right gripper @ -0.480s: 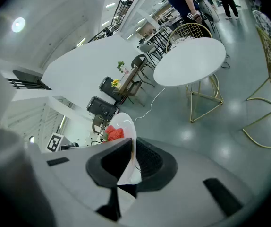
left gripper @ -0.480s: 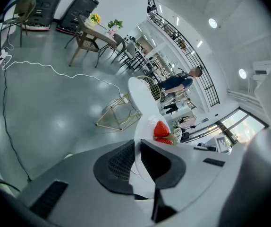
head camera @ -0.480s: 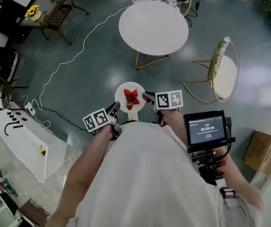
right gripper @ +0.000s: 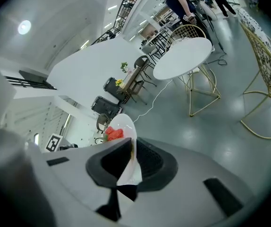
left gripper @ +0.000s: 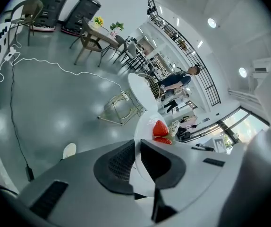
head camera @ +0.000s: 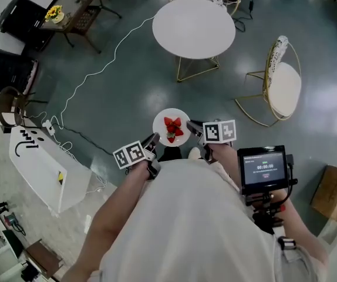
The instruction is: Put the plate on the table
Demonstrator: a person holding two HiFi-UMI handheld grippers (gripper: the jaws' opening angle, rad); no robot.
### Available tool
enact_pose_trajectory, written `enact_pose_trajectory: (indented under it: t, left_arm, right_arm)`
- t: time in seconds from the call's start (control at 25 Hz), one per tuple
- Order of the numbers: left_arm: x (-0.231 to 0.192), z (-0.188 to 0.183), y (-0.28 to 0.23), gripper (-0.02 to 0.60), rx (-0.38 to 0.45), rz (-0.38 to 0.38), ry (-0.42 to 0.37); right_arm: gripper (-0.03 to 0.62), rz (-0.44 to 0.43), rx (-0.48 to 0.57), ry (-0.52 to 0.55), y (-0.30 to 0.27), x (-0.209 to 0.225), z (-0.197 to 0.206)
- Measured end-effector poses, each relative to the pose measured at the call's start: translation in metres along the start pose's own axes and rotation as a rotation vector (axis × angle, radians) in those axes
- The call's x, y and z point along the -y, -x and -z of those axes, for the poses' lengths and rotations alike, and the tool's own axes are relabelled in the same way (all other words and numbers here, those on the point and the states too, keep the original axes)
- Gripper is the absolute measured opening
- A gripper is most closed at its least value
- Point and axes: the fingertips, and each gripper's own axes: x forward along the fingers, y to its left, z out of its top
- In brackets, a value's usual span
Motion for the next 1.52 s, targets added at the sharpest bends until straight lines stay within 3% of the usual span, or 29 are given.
enact_pose_trajectory:
  t: [0.4, 0.76, 1.52]
  left_arm:
    - [0.019, 0.042, 0.024, 0.038, -0.009, -0.01, -0.039]
    - [0.009, 0.042, 0.024, 0.038, -0.049, -0.022, -0.052]
    - [0.006, 0.045, 0.039, 0.038, -0.006, -0.048, -0.048]
  right_arm:
    - [0.038, -0.032, 0.012, -0.012, 0.035, -0.007, 0.036]
    - [0.038, -0.043, 0.012, -0.049, 0.029, -0.005, 0.047]
    - [0.037, -0.064, -0.023, -0.012, 0.024, -0.017, 0.052]
